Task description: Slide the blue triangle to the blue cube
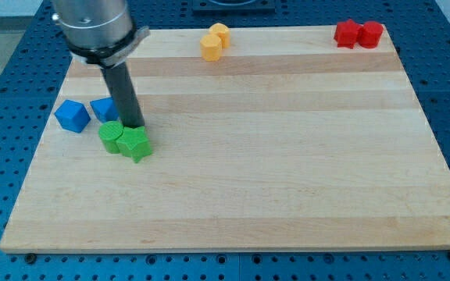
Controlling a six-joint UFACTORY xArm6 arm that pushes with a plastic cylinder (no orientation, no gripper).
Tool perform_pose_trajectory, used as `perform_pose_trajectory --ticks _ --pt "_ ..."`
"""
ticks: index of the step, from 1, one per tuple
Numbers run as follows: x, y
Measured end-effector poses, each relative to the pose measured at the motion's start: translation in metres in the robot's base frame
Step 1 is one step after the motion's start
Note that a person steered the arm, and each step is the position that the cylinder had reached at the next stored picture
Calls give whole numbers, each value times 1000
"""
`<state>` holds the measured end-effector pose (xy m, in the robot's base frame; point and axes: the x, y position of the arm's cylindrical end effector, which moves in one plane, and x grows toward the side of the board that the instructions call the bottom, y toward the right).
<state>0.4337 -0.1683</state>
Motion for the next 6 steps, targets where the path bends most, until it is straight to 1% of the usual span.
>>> perform_pose_trajectory --ticks 1,2,3,4,6 --pt "-1 -20" --pt "-1 -21" --pt "-8 11" --pt "-26 30" --pt "-32 4"
